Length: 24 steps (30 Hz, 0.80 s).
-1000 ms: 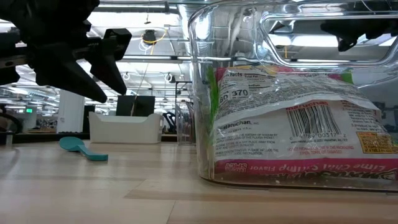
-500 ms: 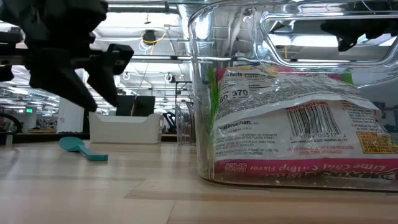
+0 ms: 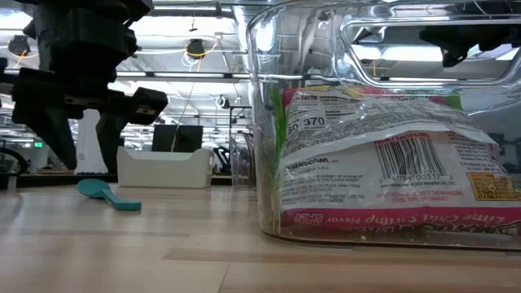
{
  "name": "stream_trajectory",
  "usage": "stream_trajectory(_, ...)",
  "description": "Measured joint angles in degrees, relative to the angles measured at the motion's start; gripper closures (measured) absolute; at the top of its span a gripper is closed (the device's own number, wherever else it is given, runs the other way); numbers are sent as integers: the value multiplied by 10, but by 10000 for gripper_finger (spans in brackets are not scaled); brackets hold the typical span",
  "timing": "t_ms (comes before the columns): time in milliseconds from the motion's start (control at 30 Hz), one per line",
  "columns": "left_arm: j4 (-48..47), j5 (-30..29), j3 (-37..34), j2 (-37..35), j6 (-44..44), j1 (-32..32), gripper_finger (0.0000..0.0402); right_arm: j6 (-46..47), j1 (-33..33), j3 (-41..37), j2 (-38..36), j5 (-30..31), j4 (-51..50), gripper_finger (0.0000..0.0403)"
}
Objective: Pick & Place Food Item
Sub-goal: Put the blue spoon into the white bin
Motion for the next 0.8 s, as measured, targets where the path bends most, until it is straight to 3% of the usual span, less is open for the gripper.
stream_trajectory(233,-110,-1,58,0,45,11,262,0,0,0,0,0,0,328)
stream_trajectory(800,-147,-37,81,32,63,12,262,0,0,0,0,0,0,328)
